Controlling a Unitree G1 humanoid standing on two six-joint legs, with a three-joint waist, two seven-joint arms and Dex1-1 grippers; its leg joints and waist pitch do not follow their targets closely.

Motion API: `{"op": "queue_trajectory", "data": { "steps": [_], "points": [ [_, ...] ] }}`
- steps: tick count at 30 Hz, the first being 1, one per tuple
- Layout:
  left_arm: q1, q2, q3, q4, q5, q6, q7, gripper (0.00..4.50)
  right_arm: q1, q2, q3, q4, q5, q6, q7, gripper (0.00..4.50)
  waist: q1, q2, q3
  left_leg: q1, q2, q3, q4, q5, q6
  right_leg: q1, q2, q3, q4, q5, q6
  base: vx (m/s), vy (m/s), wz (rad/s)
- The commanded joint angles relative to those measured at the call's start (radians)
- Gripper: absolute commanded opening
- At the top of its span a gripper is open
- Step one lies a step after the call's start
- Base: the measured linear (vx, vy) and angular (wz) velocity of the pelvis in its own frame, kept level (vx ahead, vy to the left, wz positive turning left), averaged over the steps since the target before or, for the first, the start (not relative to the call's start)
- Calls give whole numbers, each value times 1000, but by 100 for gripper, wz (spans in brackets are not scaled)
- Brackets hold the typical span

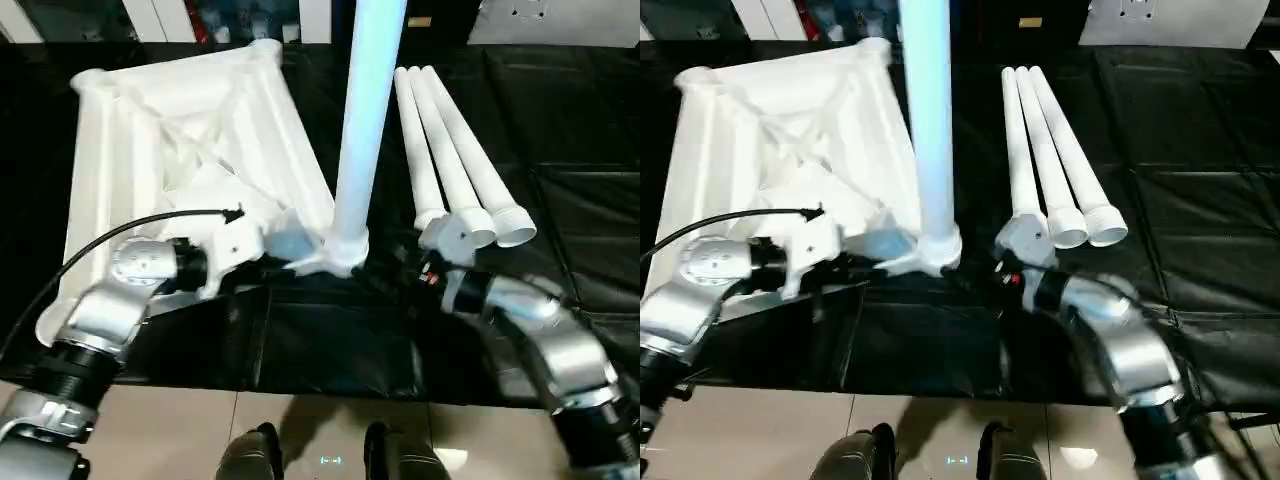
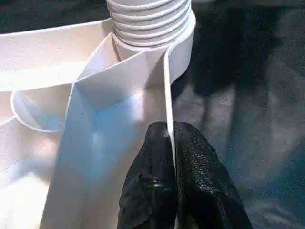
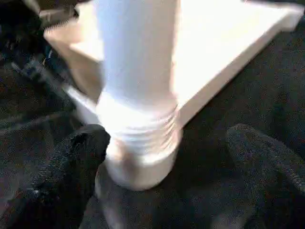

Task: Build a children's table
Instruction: Rotate leg to tighten

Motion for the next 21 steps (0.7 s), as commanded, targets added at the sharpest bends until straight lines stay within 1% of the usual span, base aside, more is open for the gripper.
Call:
{"op": "queue_trajectory", "data": {
  "steps": [1,2,4,5,6,7,8,9,11,12,13,14,15,16,17,18,21],
  "points": [
    [23,9,-42,-3,6,-32,-60,0,-2,-10,5,-20,6,12,17,445,-3,-7,-106,10,43,2,-43,-20,138,76,-78,61,-51,29,-281,0,0,0],
    [23,9,-42,-3,6,-32,-60,0,-2,-10,5,-20,6,12,17,445,-3,-7,-107,9,43,2,-42,-19,138,76,-77,61,-49,34,-283,0,0,0],
    [27,12,-53,-15,1,-44,-89,0,-19,-29,29,0,-8,-3,59,445,-2,-7,-109,9,43,1,-40,-16,140,78,-77,60,-48,43,-288,0,0,0],
    [27,14,-58,-17,1,-51,-97,0,-23,-34,37,6,-11,-8,77,445,-6,-25,-110,7,42,4,-41,-13,143,80,-74,61,-48,50,-286,0,0,0],
    [27,14,-60,-17,2,-52,-99,0,-25,-35,41,8,-8,-10,89,445,-5,-19,-110,6,41,2,-39,-11,144,80,-77,60,-44,47,-286,0,0,0],
    [26,14,-67,-19,4,-55,-104,0,-31,-38,55,16,2,-13,128,445,-4,-18,-108,5,40,3,-39,-17,146,79,-78,60,-48,25,-280,0,0,0],
    [24,12,-70,-17,4,-60,-109,0,-33,-39,61,19,10,-10,146,445,-4,-17,-108,8,42,4,-38,-22,146,76,-77,60,-49,13,-277,0,0,0],
    [23,12,-71,-15,3,-63,-112,0,-35,-39,65,22,14,-8,157,430,-3,-15,-109,10,44,4,-38,-26,148,74,-77,60,-49,12,-280,0,0,0],
    [21,11,-75,-14,4,-68,-116,0,-47,-35,72,42,5,-15,158,411,-3,-18,-111,10,46,2,-38,-22,149,74,-76,60,-46,28,-286,0,0,0],
    [20,8,-77,-16,3,-70,-123,0,-64,-30,80,72,-11,-28,152,408,-2,-19,-112,10,45,3,-37,-22,149,74,-77,60,-46,29,-287,0,0,0],
    [20,7,-78,-18,3,-70,-124,0,-70,-28,83,84,-17,-33,150,399,-3,-19,-112,9,45,2,-37,-29,143,73,-78,58,-46,17,-291,0,0,0],
    [21,7,-82,-23,2,-71,-130,0,-85,-22,90,107,-17,-36,164,385,-3,-20,-111,10,44,3,-37,-40,136,73,-77,59,-48,2,-290,0,0,0],
    [21,7,-82,-23,2,-71,-130,0,-85,-22,90,107,-17,-36,164,385,-4,-19,-110,10,44,2,-37,-44,134,73,-78,59,-48,-6,-290,0,0,0],
    [21,7,-82,-23,2,-71,-130,0,-85,-22,90,107,-17,-36,164,367,-2,-19,-109,10,44,3,-38,-53,129,72,-77,59,-50,-19,-285,0,0,0],
    [21,7,-83,-24,1,-71,-131,0,-91,-19,93,118,-19,-40,168,363,-2,-19,-109,11,46,3,-38,-58,127,71,-78,60,-50,-22,-285,0,0,0],
    [21,7,-83,-24,1,-71,-131,0,-91,-19,93,118,-19,-40,168,363,-2,-21,-111,10,45,3,-37,-56,127,74,-78,60,-49,-17,-285,0,0,0],
    [21,9,-86,-24,-1,-72,-133,0,-108,-7,96,144,-22,-45,178,326,-3,-21,-112,8,43,2,-36,-52,125,74,-78,59,-48,-17,-285,0,0,0]
  ]
}}
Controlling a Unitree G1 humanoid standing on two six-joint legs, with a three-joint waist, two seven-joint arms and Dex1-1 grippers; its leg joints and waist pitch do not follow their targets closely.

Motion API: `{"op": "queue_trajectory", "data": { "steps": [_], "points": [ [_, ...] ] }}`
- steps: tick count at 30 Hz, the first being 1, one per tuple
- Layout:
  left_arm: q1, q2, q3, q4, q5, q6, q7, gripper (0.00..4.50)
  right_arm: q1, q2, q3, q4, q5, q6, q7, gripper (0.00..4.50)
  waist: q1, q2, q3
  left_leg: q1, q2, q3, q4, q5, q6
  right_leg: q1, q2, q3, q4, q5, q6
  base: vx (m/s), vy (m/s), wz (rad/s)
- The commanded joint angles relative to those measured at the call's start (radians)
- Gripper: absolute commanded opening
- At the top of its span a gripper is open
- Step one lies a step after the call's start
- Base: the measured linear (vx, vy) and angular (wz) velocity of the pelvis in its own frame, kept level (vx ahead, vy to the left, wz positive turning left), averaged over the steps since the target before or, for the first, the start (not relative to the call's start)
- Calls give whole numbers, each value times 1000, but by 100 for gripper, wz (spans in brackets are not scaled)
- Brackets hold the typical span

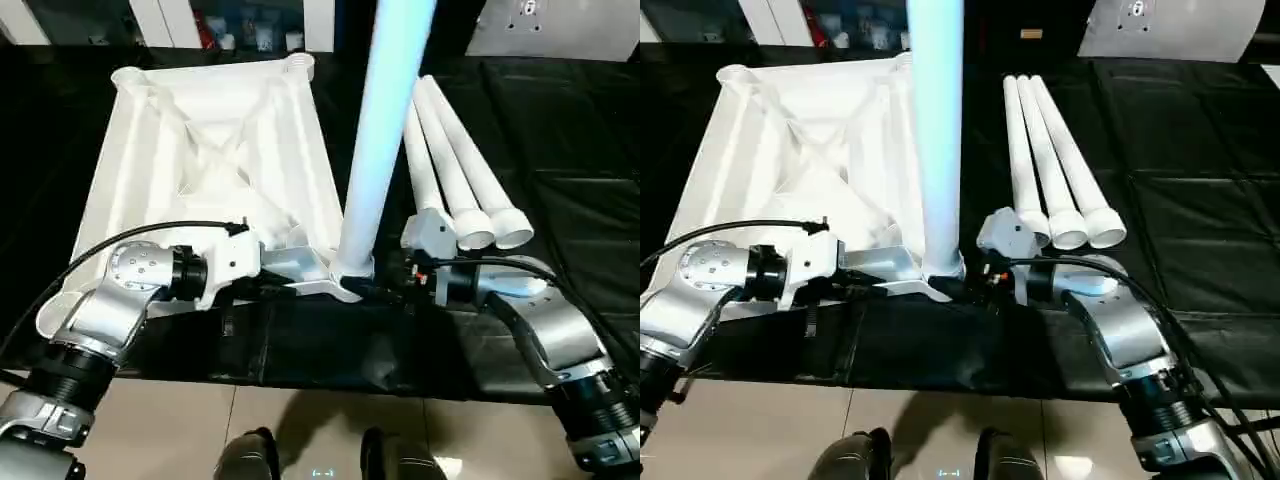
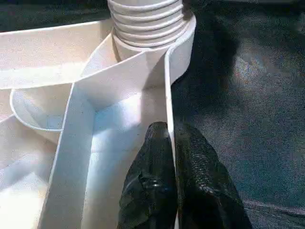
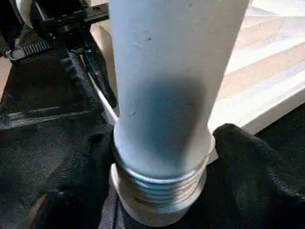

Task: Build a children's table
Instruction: Rotate leg to tighten

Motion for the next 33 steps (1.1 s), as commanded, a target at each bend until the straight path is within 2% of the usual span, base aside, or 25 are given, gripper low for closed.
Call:
{"op": "queue_trajectory", "data": {
  "steps": [1,4,10,14,15,16,18,19,20,21,22,23,24,25,26,27,28,29,30,31,32,33],
  "points": [
    [15,-1,-49,-24,14,-44,-71,0,-12,9,4,17,-6,-11,7,314,-4,-7,-102,9,42,2,-53,-56,121,73,-77,58,-54,-34,-283,0,0,0],
    [14,1,-51,-23,12,-44,-74,0,-20,15,6,35,9,-11,22,286,-2,-9,-106,10,42,2,-51,-34,125,75,-76,58,-49,-3,-285,0,0,0],
    [13,2,-50,-19,11,-43,-77,0,-20,25,4,53,26,-3,40,275,-2,-9,-106,9,42,2,-51,-37,132,74,-76,57,-50,0,-290,0,0,0],
    [24,-6,-40,-37,-3,-10,-59,0,9,31,10,34,34,16,43,273,-1,-9,-105,9,42,2,-51,-41,127,74,-76,58,-50,-4,-289,0,0,0],
    [27,-16,-32,-50,-4,15,-29,0,24,40,11,22,31,29,26,273,0,-9,-105,10,43,2,-51,-37,128,74,-77,59,-50,1,-290,0,0,0],
    [29,-25,-25,-60,0,35,0,0,35,49,13,13,24,34,5,273,2,-2,-104,10,44,0,-51,-37,126,73,-77,58,-49,-1,-290,0,0,0],
    [36,-69,4,-102,17,128,129,0,63,117,10,1,-2,71,-121,273,-1,-4,-103,10,46,1,-53,-41,123,72,-76,58,-50,2,-291,0,0,0],
    [41,-109,22,-143,32,207,227,0,74,185,1,5,-15,98,-229,273,-4,2,-100,11,50,1,-56,-51,107,67,-76,58,-51,-15,-297,0,0,0],
    [43,-138,34,-172,39,260,289,0,78,232,-7,12,-21,112,-298,273,-6,0,-94,12,46,0,-59,-107,82,64,-76,54,-65,-121,-284,0,0,0],
    [45,-155,40,-189,43,289,322,0,78,259,-12,17,-23,118,-336,272,-9,-3,-93,13,44,0,-60,-133,64,67,-78,54,-68,-174,-272,0,0,0],
    [44,-199,52,-216,43,342,385,0,71,312,-31,39,-23,126,-409,272,-10,-2,-92,10,37,-2,-60,-153,38,72,-80,53,-75,-253,-239,0,0,0],
    [41,-252,65,-238,46,391,456,0,59,362,-47,68,-30,121,-481,272,-18,0,-84,13,41,0,-64,-187,20,61,-79,55,-82,-321,-218,0,0,0],
    [39,-277,68,-248,49,413,485,0,52,384,-53,83,-35,117,-511,272,-20,-2,-82,16,37,0,-63,-208,17,58,-79,55,-92,-364,-203,0,0,0],
    [34,-325,69,-265,60,444,538,0,37,427,-61,111,-41,111,-562,272,-25,-8,-82,13,34,-2,-64,-212,9,64,-80,57,-91,-390,-182,0,0,0],
    [28,-360,64,-272,72,454,571,0,23,456,-62,132,-46,105,-589,272,-27,-6,-82,17,33,-1,-65,-223,9,58,-76,56,-97,-407,-168,0,0,0],
    [24,-374,57,-268,79,452,580,0,16,466,-59,139,-52,99,-597,272,-29,-7,-85,18,33,-1,-64,-224,11,57,-76,56,-98,-406,-166,0,0,0],
    [20,-382,51,-263,83,449,585,0,10,473,-56,144,-57,94,-604,272,-28,-5,-88,16,32,-3,-64,-213,16,61,-75,55,-97,-385,-162,0,0,0],
    [16,-385,47,-253,86,444,585,0,7,479,-57,147,-55,90,-606,272,-27,-4,-91,14,33,-1,-64,-196,25,60,-73,57,-93,-337,-166,0,0,0],
    [14,-383,42,-249,101,443,588,0,8,484,-59,144,-68,89,-612,328,-27,-5,-92,13,33,-1,-63,-190,30,61,-72,57,-92,-316,-168,0,0,0],
    [13,-371,32,-243,119,433,581,0,12,478,-56,139,-77,82,-599,328,-27,-6,-95,12,32,0,-62,-173,39,62,-70,57,-88,-275,-174,0,0,0],
    [15,-352,28,-236,130,431,572,0,23,466,-59,128,-79,80,-588,344,-26,-1,-96,12,32,0,-62,-165,47,63,-71,57,-87,-257,-179,0,0,0],
    [18,-339,27,-234,137,433,566,0,31,458,-61,120,-81,79,-581,350,-26,-1,-96,12,32,0,-62,-164,49,63,-72,57,-87,-252,-180,0,0,0]
  ]
}}
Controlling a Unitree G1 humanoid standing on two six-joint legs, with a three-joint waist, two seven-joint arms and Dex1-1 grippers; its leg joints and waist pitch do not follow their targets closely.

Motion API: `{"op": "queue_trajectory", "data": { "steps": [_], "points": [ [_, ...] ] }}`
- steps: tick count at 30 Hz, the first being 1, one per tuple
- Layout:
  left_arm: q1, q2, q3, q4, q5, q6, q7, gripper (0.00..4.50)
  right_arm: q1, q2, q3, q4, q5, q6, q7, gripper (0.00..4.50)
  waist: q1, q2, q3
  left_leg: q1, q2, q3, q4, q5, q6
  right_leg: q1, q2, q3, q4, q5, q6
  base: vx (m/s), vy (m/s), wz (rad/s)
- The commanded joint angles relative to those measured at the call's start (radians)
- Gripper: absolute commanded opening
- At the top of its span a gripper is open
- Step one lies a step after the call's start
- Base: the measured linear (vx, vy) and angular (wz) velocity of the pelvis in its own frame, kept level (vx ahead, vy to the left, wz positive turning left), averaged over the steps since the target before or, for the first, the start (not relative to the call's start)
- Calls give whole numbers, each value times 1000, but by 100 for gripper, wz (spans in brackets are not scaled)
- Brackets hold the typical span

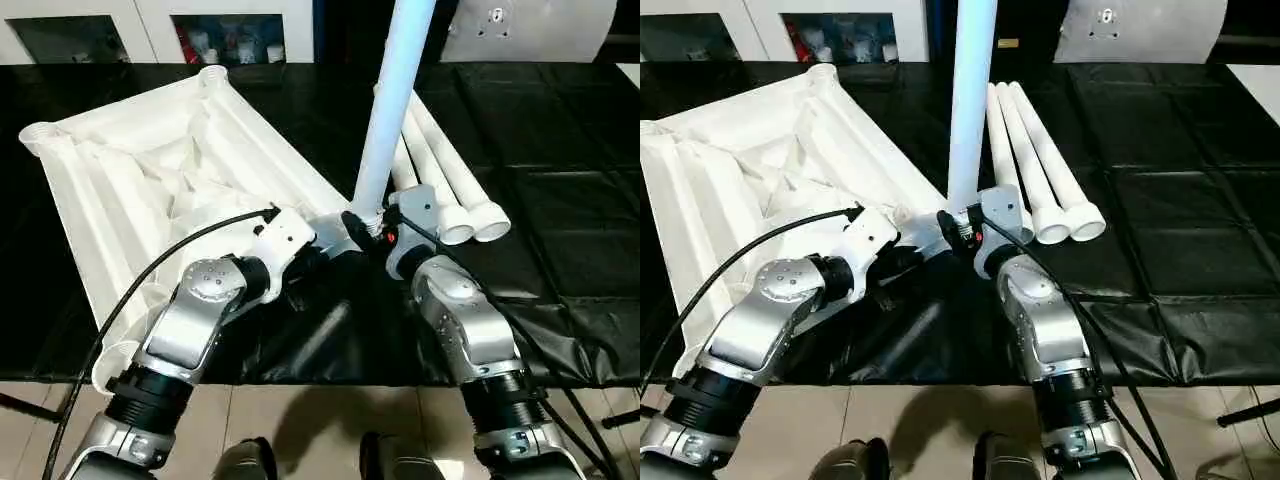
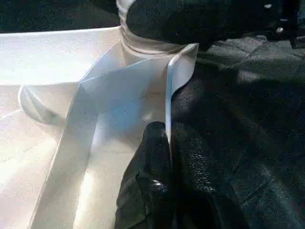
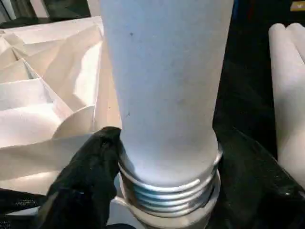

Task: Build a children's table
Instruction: Rotate leg to tighten

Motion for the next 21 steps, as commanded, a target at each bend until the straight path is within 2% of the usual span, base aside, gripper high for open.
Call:
{"op": "queue_trajectory", "data": {
  "steps": [1,2,6,8,9,10,12,14,16,19,21],
  "points": [
    [-28,8,-11,-19,5,-25,16,0,42,27,93,-2,24,19,83,350,2,-4,-85,0,30,-3,-62,-163,61,56,-72,55,-85,-251,-183,0,0,0],
    [-23,28,-10,-18,3,-31,-4,0,49,10,90,-9,23,9,97,377,2,-2,-85,0,31,-4,-63,-163,62,56,-72,55,-84,-246,-186,0,0,0],
    [-5,97,1,6,2,-83,-84,0,74,-63,66,-42,38,-29,172,391,1,-2,-88,-3,30,-5,-62,-155,69,62,-72,54,-84,-226,-186,0,0,0],
    [6,134,3,17,-15,-123,-135,0,88,-118,58,-70,61,-47,241,422,-1,0,-89,-3,31,-2,-60,-144,79,62,-70,54,-81,-187,-202,0,0,0],
    [11,151,3,22,-24,-143,-165,0,91,-137,53,-78,65,-55,265,429,-1,-3,-93,-5,33,-4,-59,-120,85,64,-70,54,-75,-147,-215,0,0,0],
    [11,151,3,22,-24,-143,-165,0,91,-137,53,-78,65,-55,265,429,0,-1,-95,-5,32,-4,-58,-109,91,63,-69,53,-73,-129,-222,0,0,0],
    [24,207,-4,37,-62,-207,-276,0,96,-200,35,-107,94,-61,364,442,2,-2,-97,-8,33,-3,-56,-88,113,64,-69,53,-67,-72,-241,0,0,0],
    [25,218,-8,38,-74,-227,-307,0,95,-215,32,-112,103,-61,393,442,4,-2,-94,-5,35,-2,-57,-99,118,62,-70,53,-67,-80,-246,0,0,0],
    [26,266,-34,56,-90,-285,-407,0,82,-276,39,-118,126,-66,492,442,8,-1,-93,-1,37,-2,-57,-112,123,58,-71,53,-69,-94,-253,0,0,0],
    [24,286,-41,71,-113,-302,-467,0,66,-317,51,-114,139,-64,553,442,13,0,-92,1,39,0,-58,-125,116,58,-72,53,-69,-118,-255,0,0,0],
    [14,309,-58,91,-119,-337,-522,0,49,-347,66,-113,157,-51,625,442,21,-4,-95,2,40,0,-58,-117,115,59,-74,55,-67,-119,-256,0,0,0]
  ]
}}
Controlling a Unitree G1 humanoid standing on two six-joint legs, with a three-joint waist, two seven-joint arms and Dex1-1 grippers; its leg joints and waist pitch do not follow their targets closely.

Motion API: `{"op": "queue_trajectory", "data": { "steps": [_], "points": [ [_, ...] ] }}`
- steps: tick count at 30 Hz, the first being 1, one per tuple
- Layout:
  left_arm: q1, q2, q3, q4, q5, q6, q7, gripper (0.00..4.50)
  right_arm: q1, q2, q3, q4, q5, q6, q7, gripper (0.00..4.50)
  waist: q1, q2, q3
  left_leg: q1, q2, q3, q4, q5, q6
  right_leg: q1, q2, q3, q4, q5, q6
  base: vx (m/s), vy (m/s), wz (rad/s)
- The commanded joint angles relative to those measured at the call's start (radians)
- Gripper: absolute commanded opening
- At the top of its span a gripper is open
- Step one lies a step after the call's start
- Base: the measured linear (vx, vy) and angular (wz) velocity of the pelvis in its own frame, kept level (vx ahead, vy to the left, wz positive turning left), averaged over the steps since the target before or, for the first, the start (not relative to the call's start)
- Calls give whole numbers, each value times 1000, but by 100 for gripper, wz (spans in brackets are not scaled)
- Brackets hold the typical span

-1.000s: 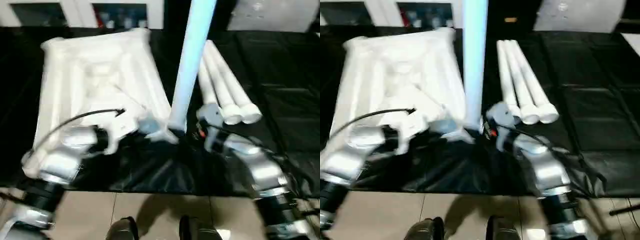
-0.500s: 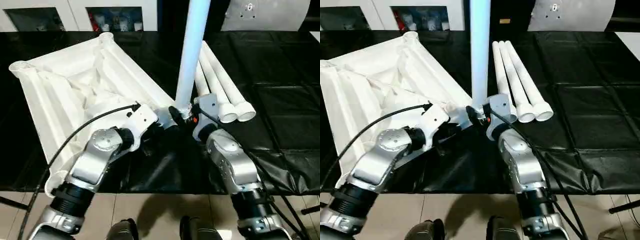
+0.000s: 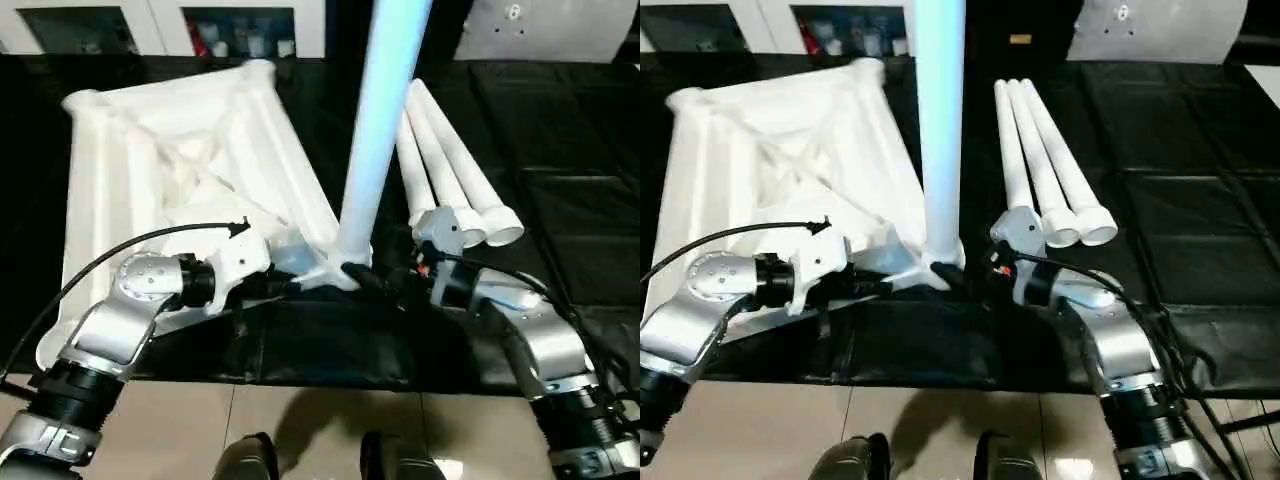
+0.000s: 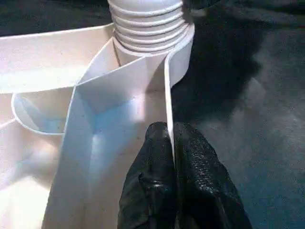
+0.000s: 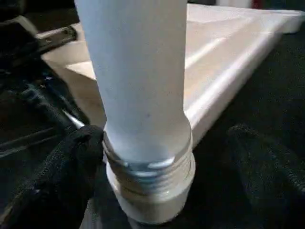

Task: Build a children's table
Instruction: Rotate leg to tighten

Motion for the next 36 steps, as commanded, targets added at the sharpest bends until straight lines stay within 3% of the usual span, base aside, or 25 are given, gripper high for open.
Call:
{"op": "queue_trajectory", "data": {
  "steps": [1,5,6,10,11,15,17,25,26,28,29,33,36],
  "points": [
    [-3,23,-57,13,3,-52,-93,0,-27,-27,19,-10,19,6,69,442,-3,-3,-94,14,38,1,-59,-117,110,66,-74,57,-65,-119,-255,0,0,0],
    [-24,39,-68,46,12,-96,-133,0,-49,-56,55,17,17,-5,161,442,4,-3,-95,14,39,2,-58,-116,108,67,-76,57,-63,-115,-259,0,0,0],
    [-28,40,-69,53,13,-103,-139,0,-54,-56,56,23,19,-5,168,414,5,-3,-96,14,40,2,-58,-108,107,67,-76,57,-62,-107,-261,0,0,0],
    [-37,41,-69,72,11,-121,-155,0,-77,-54,70,48,22,-4,200,400,4,-6,-98,13,39,2,-57,-100,106,68,-75,56,-60,-93,-269,0,0,0],
    [-38,41,-70,75,10,-123,-156,0,-80,-55,73,52,21,-5,205,371,4,-6,-98,12,39,2,-58,-96,107,69,-75,56,-59,-87,-269,0,0,0],
    [-41,43,-73,85,8,-134,-162,0,-91,-55,88,67,15,-11,226,359,5,-9,-96,11,38,2,-57,-95,111,69,-75,56,-59,-90,-269,0,0,0],
    [-42,43,-73,88,7,-138,-165,0,-94,-53,90,72,12,-12,230,328,5,-8,-96,13,39,3,-57,-104,107,67,-75,56,-62,-108,-267,0,0,0],
    [-34,42,-65,81,6,-133,-157,0,-79,-32,99,65,23,23,230,274,5,-10,-95,13,39,2,-59,-106,104,67,-75,56,-62,-115,-263,0,0,0],
    [-27,36,-58,62,5,-113,-133,0,-66,-16,100,57,19,26,202,270,6,-2,-95,12,39,1,-58,-106,102,67,-76,56,-61,-115,-264,0,0,0],
    [-21,32,-52,46,4,-96,-112,0,-56,-2,100,52,15,28,177,270,3,-5,-95,13,42,1,-61,-114,96,66,-76,55,-62,-114,-265,0,0,0],
    [-6,-7,-32,-7,10,-14,-12,0,-32,63,99,44,-13,45,57,266,-1,-3,-92,13,45,2,-63,-124,83,65,-77,57,-63,-121,-268,0,0,0],
    [15,-136,-15,-132,-2,175,172,0,-14,229,68,71,-40,70,-190,264,-12,-2,-81,13,39,-2,-71,-212,23,60,-78,53,-81,-327,-215,0,0,0],
    [-6,-236,-12,-143,35,237,307,0,-29,313,51,112,-71,66,-328,264,-29,-6,-77,13,35,-3,-72,-243,11,55,-74,53,-91,-378,-180,0,0,0]
  ]
}}
